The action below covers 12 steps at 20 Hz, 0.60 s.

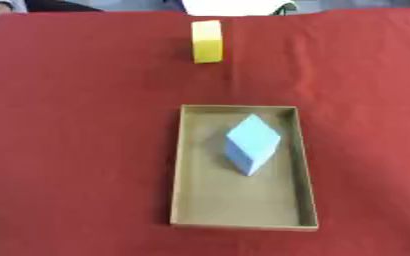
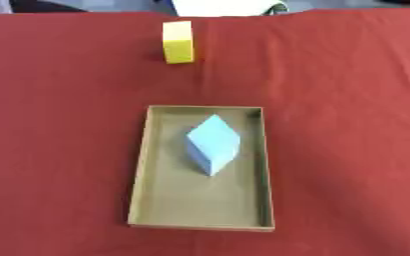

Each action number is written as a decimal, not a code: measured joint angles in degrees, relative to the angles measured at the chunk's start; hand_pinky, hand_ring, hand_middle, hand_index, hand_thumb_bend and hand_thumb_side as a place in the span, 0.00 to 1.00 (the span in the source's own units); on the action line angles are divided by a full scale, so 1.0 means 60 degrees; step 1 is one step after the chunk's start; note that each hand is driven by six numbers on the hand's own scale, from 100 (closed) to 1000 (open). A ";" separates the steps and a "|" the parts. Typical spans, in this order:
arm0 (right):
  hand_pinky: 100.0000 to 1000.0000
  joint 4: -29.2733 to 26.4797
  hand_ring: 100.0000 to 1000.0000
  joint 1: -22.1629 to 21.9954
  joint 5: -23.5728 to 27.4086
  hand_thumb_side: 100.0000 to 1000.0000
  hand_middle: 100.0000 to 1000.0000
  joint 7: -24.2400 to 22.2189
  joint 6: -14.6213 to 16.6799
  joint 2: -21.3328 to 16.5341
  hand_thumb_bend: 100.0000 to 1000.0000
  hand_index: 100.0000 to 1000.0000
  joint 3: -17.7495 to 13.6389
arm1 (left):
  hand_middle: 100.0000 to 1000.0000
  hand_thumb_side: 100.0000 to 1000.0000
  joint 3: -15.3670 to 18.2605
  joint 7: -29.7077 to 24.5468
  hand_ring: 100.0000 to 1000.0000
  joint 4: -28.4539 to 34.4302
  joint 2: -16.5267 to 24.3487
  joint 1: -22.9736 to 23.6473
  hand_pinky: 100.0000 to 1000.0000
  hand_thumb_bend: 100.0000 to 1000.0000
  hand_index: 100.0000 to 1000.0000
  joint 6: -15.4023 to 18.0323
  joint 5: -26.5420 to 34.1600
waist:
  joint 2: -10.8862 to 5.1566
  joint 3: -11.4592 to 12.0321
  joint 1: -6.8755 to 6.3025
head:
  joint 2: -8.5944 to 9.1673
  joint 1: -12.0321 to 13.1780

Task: Pick up objects on the table and place them in the box.

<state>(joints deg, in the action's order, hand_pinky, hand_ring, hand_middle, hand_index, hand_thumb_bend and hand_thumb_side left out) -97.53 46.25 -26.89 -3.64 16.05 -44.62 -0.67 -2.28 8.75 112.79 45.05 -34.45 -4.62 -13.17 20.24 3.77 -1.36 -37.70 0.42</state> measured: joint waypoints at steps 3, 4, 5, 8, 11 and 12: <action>0.75 0.0083 0.74 -0.0070 0.0266 0.71 0.63 0.0332 -0.0195 -0.0097 0.03 0.86 -0.0213 | 0.69 0.69 -0.0466 -0.1146 0.77 -0.0511 0.0320 -0.0765 0.83 0.15 0.84 -0.0418 -0.0389 | 0.0000 -0.0088 -0.0001 | -0.0001 0.0087; 0.75 0.0113 0.74 -0.0073 0.0310 0.71 0.63 0.0431 -0.0243 -0.0109 0.04 0.86 -0.0269 | 0.69 0.69 -0.0637 -0.1587 0.77 -0.0766 0.0381 -0.1059 0.83 0.16 0.84 -0.0501 -0.0577 | 0.0000 -0.0128 -0.0005 | -0.0001 0.0114; 0.75 0.0127 0.74 -0.0078 0.0348 0.72 0.63 0.0518 -0.0283 -0.0112 0.04 0.86 -0.0314 | 0.69 0.69 -0.0796 -0.1995 0.78 -0.1036 0.0412 -0.1359 0.84 0.18 0.85 -0.0554 -0.0749 | -0.0001 -0.0167 -0.0011 | -0.0001 0.0141; 0.75 0.0157 0.73 -0.0132 0.0397 0.72 0.63 0.0702 -0.0366 -0.0117 0.04 0.85 -0.0401 | 0.71 0.69 -0.1258 -0.3077 0.79 -0.1908 0.0397 -0.2199 0.84 0.19 0.85 -0.0585 -0.1265 | -0.0001 -0.0276 -0.0035 | -0.0001 0.0204; 0.75 0.0196 0.73 -0.0145 0.0437 0.72 0.63 0.0813 -0.0437 -0.0117 0.04 0.85 -0.0474 | 0.72 0.63 -0.1660 -0.3959 0.81 -0.2837 0.0179 -0.3001 0.84 0.25 0.87 -0.0496 -0.1777 | -0.0001 -0.0376 -0.0063 | 0.0000 0.0270; 0.75 0.0218 0.73 -0.0145 0.0448 0.72 0.63 0.0840 -0.0462 -0.0117 0.03 0.85 -0.0493 | 0.72 0.63 -0.1774 -0.4210 0.81 -0.3168 0.0058 -0.3244 0.84 0.27 0.87 -0.0455 -0.1953 | -0.0001 -0.0407 -0.0067 | 0.0000 0.0295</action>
<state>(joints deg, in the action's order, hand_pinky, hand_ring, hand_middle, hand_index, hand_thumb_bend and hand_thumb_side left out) -96.22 45.38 -24.20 1.40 13.28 -45.33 -3.63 -12.92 -16.51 93.78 45.40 -53.91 -7.36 -24.88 20.23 1.33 -1.76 -37.71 2.19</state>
